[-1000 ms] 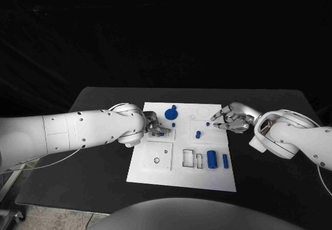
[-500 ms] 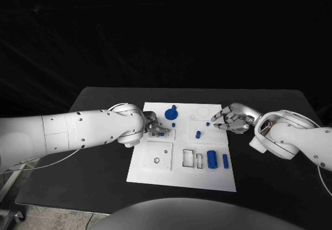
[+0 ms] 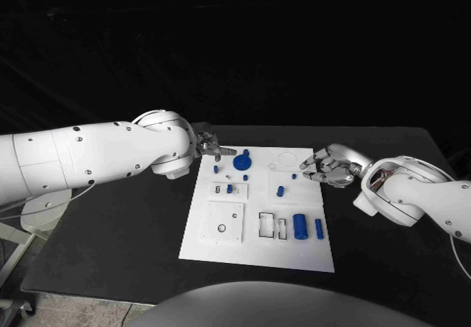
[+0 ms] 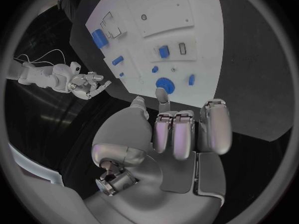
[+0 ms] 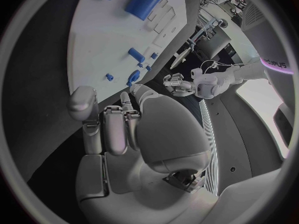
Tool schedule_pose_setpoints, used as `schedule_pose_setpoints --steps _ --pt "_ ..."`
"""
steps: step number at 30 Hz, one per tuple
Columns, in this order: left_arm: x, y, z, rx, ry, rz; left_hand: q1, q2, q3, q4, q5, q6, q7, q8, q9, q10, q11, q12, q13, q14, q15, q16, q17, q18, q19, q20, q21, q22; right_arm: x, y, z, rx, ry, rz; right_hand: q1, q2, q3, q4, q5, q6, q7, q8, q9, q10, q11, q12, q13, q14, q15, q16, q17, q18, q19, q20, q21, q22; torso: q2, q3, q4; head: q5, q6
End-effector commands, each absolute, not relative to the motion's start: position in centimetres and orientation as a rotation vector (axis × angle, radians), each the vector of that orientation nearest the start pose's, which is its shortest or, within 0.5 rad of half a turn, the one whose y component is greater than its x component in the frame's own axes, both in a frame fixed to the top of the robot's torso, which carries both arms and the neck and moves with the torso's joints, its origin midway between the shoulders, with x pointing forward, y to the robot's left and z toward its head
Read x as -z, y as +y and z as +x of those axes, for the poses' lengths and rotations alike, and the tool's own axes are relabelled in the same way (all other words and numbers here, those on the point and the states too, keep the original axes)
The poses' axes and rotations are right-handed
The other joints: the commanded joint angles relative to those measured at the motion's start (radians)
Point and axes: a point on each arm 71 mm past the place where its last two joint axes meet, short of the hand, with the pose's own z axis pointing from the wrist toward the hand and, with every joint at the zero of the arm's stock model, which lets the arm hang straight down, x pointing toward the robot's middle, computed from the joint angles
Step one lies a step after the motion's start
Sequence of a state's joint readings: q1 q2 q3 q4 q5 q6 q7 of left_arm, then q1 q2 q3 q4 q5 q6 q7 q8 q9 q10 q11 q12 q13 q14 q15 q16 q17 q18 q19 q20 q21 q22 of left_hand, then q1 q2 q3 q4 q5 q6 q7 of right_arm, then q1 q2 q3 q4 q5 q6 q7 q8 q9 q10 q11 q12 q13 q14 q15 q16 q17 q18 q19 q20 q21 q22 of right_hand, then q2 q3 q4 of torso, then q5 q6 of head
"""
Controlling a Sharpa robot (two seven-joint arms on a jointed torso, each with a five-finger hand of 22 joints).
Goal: Assemble the parts on the task board
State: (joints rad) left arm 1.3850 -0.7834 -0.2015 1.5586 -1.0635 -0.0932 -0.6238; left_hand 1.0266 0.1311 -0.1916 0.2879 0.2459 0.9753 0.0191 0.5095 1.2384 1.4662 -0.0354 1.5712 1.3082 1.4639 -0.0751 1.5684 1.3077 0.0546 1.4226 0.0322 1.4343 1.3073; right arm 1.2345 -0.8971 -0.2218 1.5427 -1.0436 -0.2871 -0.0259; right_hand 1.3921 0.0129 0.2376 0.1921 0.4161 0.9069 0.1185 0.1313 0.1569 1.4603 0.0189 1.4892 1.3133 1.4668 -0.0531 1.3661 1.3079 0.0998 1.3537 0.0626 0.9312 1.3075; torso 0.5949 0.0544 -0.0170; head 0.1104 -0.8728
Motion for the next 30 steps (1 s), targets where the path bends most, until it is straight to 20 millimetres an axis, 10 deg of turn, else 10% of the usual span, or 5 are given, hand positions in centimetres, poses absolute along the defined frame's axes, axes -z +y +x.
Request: schedule_pose_setpoints --steps 1,30 --pt "18.0 19.6 49.3 0.293 2.149 -0.216 0.014 -0.003 -0.008 0.000 -0.007 0.003 -0.003 -0.003 0.000 0.105 -0.008 0.000 0.263 0.107 -0.008 0.002 0.263 -0.007 0.010 0.000 0.007 0.136 23.4 -22.4 45.9 -0.825 1.898 0.156 -0.008 -0.002 -0.001 0.006 -0.003 0.005 0.001 -0.005 -0.001 0.010 0.004 -0.003 0.166 0.044 0.010 0.001 0.090 0.018 -0.004 0.003 -0.002 0.075 -0.001 0.0006 0.0002 0.003 0.000" --pt "22.3 20.6 53.5 0.094 2.215 -0.164 0.062 -0.003 -0.017 0.002 -0.031 -0.022 0.006 -0.038 -0.014 0.105 -0.001 0.000 0.263 0.107 -0.003 0.002 0.263 -0.007 0.010 0.003 0.002 0.137 23.3 -22.6 45.5 -0.833 1.892 0.157 -0.011 -0.001 0.003 0.007 -0.001 0.014 0.000 -0.001 -0.001 0.013 0.006 -0.001 0.168 0.046 0.011 0.008 0.096 0.016 0.000 0.003 0.006 0.079 0.000 0.0001 0.0005 0.003 0.000"
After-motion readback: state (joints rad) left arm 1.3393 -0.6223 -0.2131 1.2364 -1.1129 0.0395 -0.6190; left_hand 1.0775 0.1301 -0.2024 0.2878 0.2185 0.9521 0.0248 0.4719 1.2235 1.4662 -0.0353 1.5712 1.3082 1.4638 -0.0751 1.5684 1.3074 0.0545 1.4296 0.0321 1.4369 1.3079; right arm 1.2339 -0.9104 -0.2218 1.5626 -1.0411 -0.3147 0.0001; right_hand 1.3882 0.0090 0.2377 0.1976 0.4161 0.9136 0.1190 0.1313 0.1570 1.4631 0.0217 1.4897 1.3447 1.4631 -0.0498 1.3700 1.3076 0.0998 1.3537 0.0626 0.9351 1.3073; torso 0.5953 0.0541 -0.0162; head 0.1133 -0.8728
